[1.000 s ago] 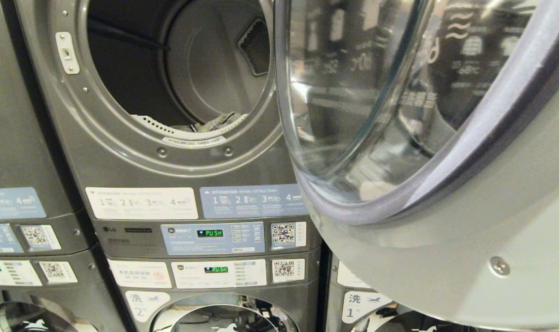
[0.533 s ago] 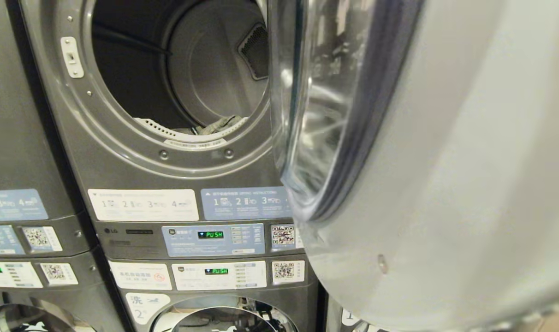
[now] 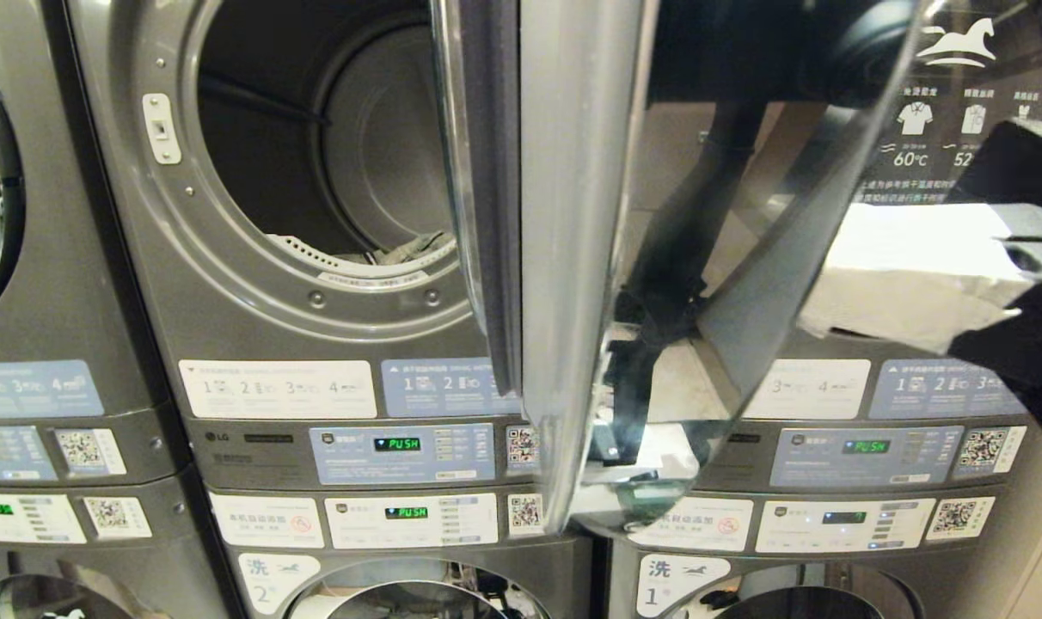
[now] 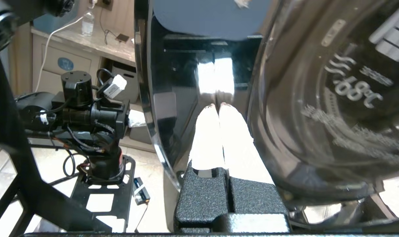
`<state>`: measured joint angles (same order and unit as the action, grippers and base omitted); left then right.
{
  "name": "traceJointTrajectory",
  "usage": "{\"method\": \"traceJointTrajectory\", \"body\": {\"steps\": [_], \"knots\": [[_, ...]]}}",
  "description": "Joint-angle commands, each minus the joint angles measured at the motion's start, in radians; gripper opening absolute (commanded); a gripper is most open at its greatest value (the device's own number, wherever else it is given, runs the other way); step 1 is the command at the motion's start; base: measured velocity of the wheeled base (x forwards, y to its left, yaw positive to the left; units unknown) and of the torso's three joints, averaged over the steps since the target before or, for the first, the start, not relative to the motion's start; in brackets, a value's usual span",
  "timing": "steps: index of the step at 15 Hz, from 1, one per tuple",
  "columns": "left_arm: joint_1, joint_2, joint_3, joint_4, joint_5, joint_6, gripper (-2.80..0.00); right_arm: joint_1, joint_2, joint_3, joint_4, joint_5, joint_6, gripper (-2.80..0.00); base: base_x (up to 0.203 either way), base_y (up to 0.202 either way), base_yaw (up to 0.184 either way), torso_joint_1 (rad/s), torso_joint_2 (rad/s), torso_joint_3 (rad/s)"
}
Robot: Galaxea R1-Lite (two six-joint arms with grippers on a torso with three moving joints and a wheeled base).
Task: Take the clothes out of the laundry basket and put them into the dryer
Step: Close the dryer
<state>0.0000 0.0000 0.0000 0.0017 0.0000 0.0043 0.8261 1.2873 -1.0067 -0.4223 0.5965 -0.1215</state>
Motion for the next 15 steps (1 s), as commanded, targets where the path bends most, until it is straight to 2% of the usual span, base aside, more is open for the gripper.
{"method": "traceJointTrajectory", "body": {"steps": [1,4,7,10,11,12,13,15], "knots": [[0.0,-0.002,0.002,0.0,0.0,0.0,-2.8,0.024,0.077,-0.048,-0.011,-0.001,-0.005,-2.8,0.0,0.0,0.0,0.0,0.0,0.0],[0.0,-0.002,0.002,0.0,0.0,0.0,-2.8,0.073,0.195,-0.088,-0.132,-0.038,-0.005,-2.8,0.0,0.0,0.0,0.0,0.0,0.0],[0.0,-0.002,0.002,0.0,0.0,0.0,-2.8,0.167,0.323,-0.146,-0.197,-0.119,0.001,-2.8,0.0,0.0,0.0,0.0,0.0,0.0],[0.0,-0.002,0.002,0.0,0.0,0.0,-2.8,0.256,0.484,-0.219,-0.319,-0.264,0.019,-2.8,0.0,0.0,0.0,0.0,0.0,0.0],[0.0,-0.002,0.002,0.0,0.0,-0.001,-2.8,0.276,0.514,-0.234,-0.359,-0.37,0.035,-2.8,0.0,0.0,0.0,0.0,0.0,0.0],[0.0,-0.002,0.002,0.0,0.0,-0.001,-2.8,0.284,0.516,-0.24,-0.368,-0.462,0.047,-2.8,0.0,0.0,0.0,0.0,0.0,0.0],[0.0,-0.002,0.002,0.0,0.0,-0.001,-2.8,0.28,0.498,-0.237,-0.368,-0.504,0.058,-2.8,0.0,0.0,0.0,0.0,0.0,0.0],[0.0,-0.002,0.002,0.0,0.0,-0.001,-2.8,0.196,0.434,-0.194,-0.367,-0.511,0.064,-2.8,0.0,0.0,0.0,0.0,0.0,0.0]]}}
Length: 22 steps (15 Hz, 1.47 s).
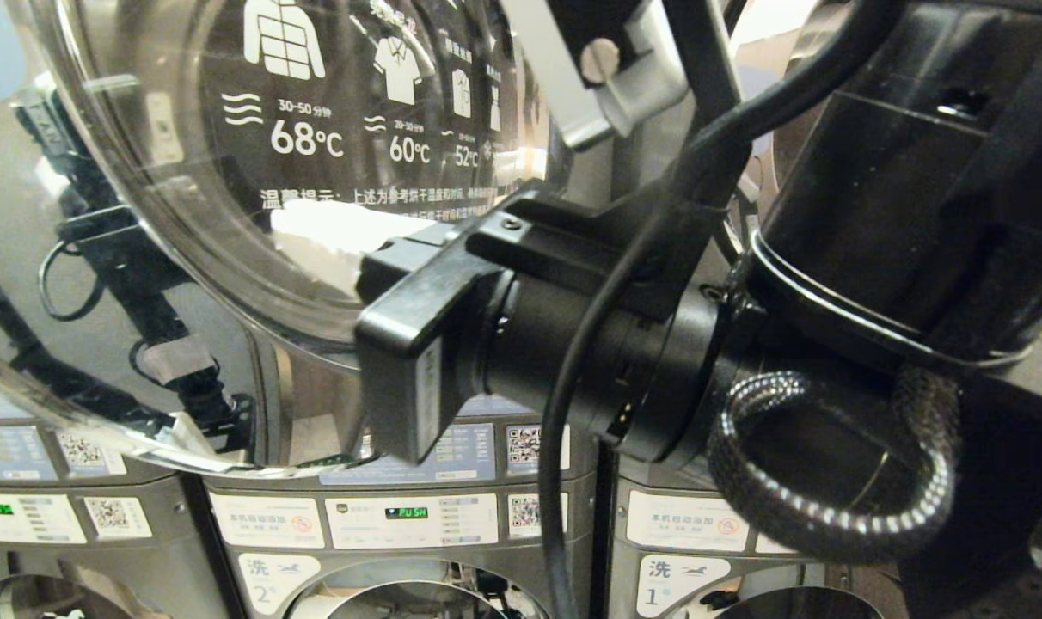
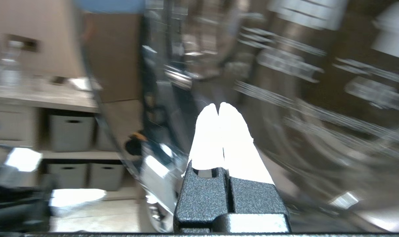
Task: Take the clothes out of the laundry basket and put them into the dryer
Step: Close the dryer
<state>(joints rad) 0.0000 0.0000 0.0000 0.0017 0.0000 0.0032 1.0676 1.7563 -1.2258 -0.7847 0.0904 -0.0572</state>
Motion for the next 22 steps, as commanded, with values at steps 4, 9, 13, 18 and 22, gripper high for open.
{"method": "traceJointTrajectory", "body": {"steps": [4,9,13,18,22], "knots": [[0.0,-0.002,0.002,0.0,0.0,0.0,-2.8,-0.315,-0.241,0.211,-0.002,0.004,0.002,-2.8,0.0,0.0,0.0,0.0,0.0,0.0],[0.0,-0.002,0.002,0.0,0.0,0.0,-2.8,-0.773,-0.582,0.368,0.107,0.009,0.004,-2.8,0.0,0.0,0.0,0.0,0.0,0.0],[0.0,-0.002,0.002,0.0,0.0,0.0,-2.8,-0.937,-1.027,0.553,0.537,-0.021,0.003,-2.8,0.0,0.0,0.0,0.0,0.0,0.0],[0.0,-0.002,0.002,0.0,0.0,0.0,-2.8,-0.993,-1.48,1.128,0.759,-0.064,-0.003,-2.8,0.0,0.0,0.0,0.0,0.0,0.0],[0.0,-0.002,0.001,-0.01,-0.024,0.071,-2.8,-1.009,-1.503,1.217,0.82,-0.062,-0.012,-2.8,0.0,0.0,0.0,0.0,0.0,0.0]]}}
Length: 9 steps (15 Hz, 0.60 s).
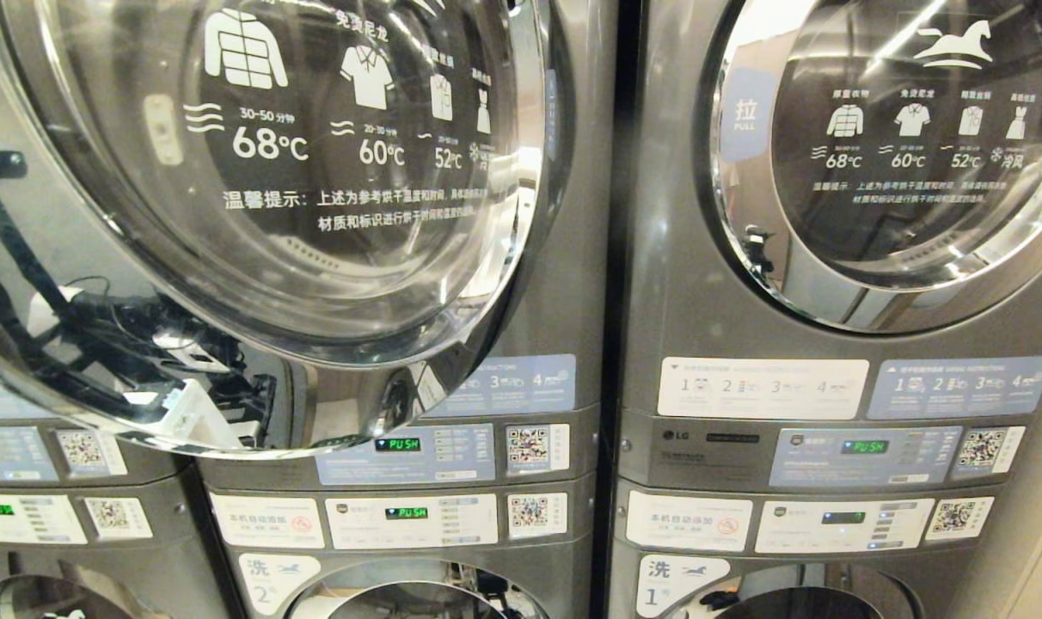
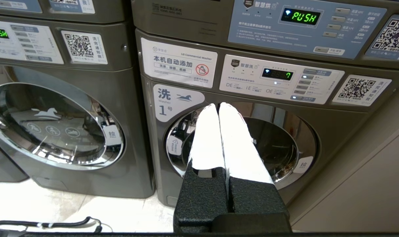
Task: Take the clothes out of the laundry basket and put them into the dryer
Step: Close the dryer
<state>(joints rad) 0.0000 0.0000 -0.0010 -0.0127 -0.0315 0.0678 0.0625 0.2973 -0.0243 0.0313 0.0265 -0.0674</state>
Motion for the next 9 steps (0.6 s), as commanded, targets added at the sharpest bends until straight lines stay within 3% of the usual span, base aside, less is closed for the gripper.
{"method": "traceJointTrajectory", "body": {"steps": [1,4,6,9], "knots": [[0.0,-0.001,-0.025,-0.025,-0.047,0.039,-2.8,-0.003,-0.04,0.014,0.006,0.003,-0.001,-2.8,0.0,0.0,0.0,0.0,0.0,0.0],[0.0,0.073,-0.316,-0.052,-0.318,0.023,-2.8,0.007,-0.014,0.014,0.005,0.003,0.001,-2.8,0.0,0.0,0.0,0.0,0.0,0.0],[-0.005,0.25,-0.542,-0.06,-0.492,-0.015,-2.8,0.016,0.01,0.014,0.005,0.003,0.001,-2.8,0.0,0.0,0.0,0.0,0.0,0.0],[-0.038,0.573,-0.886,-0.068,-0.659,-0.09,-2.8,0.017,0.005,0.014,0.004,0.003,0.001,-2.8,0.0,0.0,0.0,0.0,0.0,0.0]]}}
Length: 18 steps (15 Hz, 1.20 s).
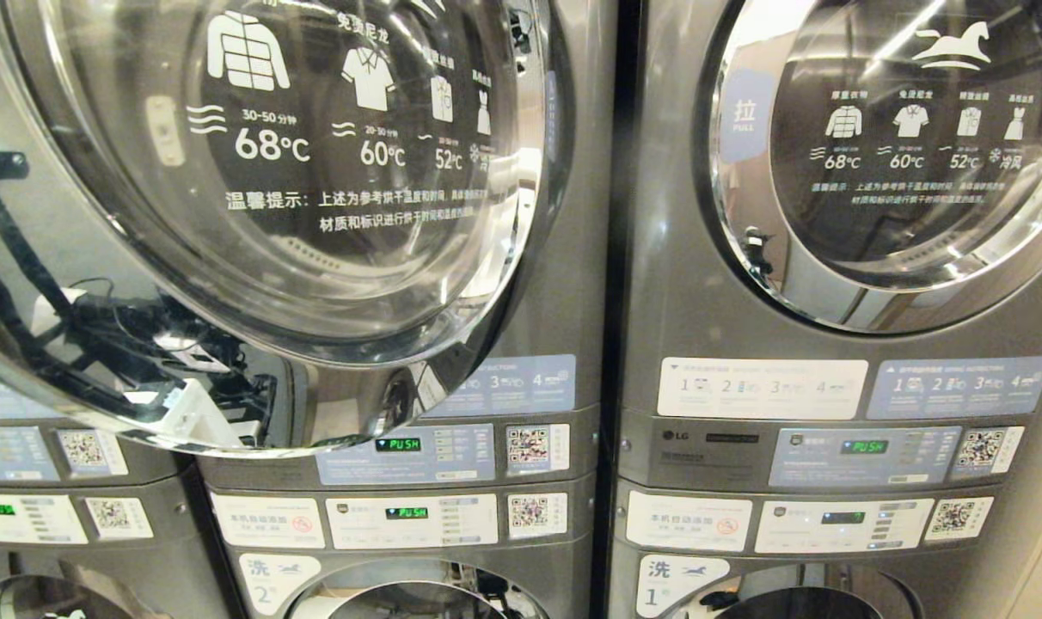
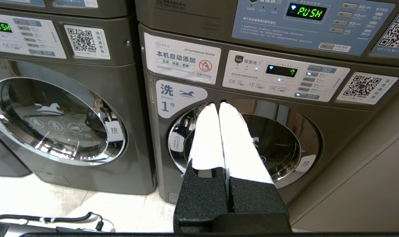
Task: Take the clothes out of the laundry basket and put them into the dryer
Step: Close the dryer
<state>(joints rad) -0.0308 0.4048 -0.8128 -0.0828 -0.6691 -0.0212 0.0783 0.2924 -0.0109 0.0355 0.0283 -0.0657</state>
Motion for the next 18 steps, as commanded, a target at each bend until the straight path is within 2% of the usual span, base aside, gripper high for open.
{"method": "traceJointTrajectory", "body": {"steps": [1,3,6,7,8,9,10,11,13,14,15,16,17,18], "knots": [[-0.031,0.26,-0.179,0.001,-0.049,-0.013,-2.8,0.003,0.01,0.0,0.0,0.001,0.0,-2.8,0.0,0.0,0.0,0.0,0.0,0.0],[-0.099,0.435,-0.362,0.002,-0.089,-0.031,-2.8,0.008,0.014,0.0,0.001,0.001,0.0,-2.8,0.0,0.0,0.0,0.0,0.0,0.0],[-0.151,0.59,-0.47,-0.002,-0.113,-0.025,-2.8,0.008,0.019,0.0,0.0,0.001,0.0,-2.8,0.0,0.0,0.0,0.0,0.0,0.0],[-0.157,0.622,-0.479,-0.001,-0.114,0.016,-2.8,0.008,0.019,0.0,0.001,0.001,0.0,-2.8,0.0,0.0,0.0,0.0,0.0,0.0],[-0.158,0.645,-0.481,0.003,-0.107,0.082,-2.8,0.008,0.019,0.0,0.0,0.001,0.0,-2.8,0.0,0.0,0.0,0.0,0.0,0.0],[-0.155,0.668,-0.481,0.004,-0.07,0.143,-2.8,0.008,0.019,0.0,0.001,0.001,0.0,-2.8,0.0,0.0,0.0,0.0,0.0,0.0],[-0.15,0.681,-0.48,0.006,0.017,0.191,-2.8,0.008,0.019,0.0,0.0,0.001,0.0,-2.8,0.0,0.0,0.0,0.0,0.0,0.0],[-0.141,0.688,-0.48,0.007,0.138,0.235,-2.8,0.008,0.019,0.0,0.0,-0.001,0.002,-2.8,0.0,0.0,0.0,0.0,0.0,0.0],[-0.128,0.687,-0.48,0.007,0.492,0.296,-2.8,0.007,0.019,0.0,0.0,-0.001,0.006,-2.8,0.0,0.0,0.0,0.0,0.0,0.0],[-0.114,0.687,-0.494,0.006,0.648,0.315,-2.8,0.007,0.017,0.0,0.0,-0.001,0.008,-2.8,0.0,0.0,0.0,0.0,0.0,0.0],[-0.072,0.684,-0.512,0.007,0.753,0.322,-2.8,0.006,0.017,0.0,0.0,-0.001,0.012,-2.8,0.0,0.0,0.0,0.0,0.0,0.0],[-0.029,0.678,-0.517,0.007,0.794,0.303,-2.8,0.006,0.016,0.0,0.0,-0.001,0.012,-2.8,0.0,0.0,0.0,0.0,0.0,0.0],[-0.017,0.672,-0.504,0.003,0.812,0.264,-2.8,0.006,0.015,0.0,0.0,-0.002,0.015,-2.8,0.0,0.0,0.0,0.0,0.0,0.0],[-0.016,0.681,-0.502,-0.002,0.812,0.255,-2.8,0.006,0.014,0.0,0.0,-0.002,0.018,-2.8,0.0,0.0,0.0,0.0,0.0,0.0]]}}
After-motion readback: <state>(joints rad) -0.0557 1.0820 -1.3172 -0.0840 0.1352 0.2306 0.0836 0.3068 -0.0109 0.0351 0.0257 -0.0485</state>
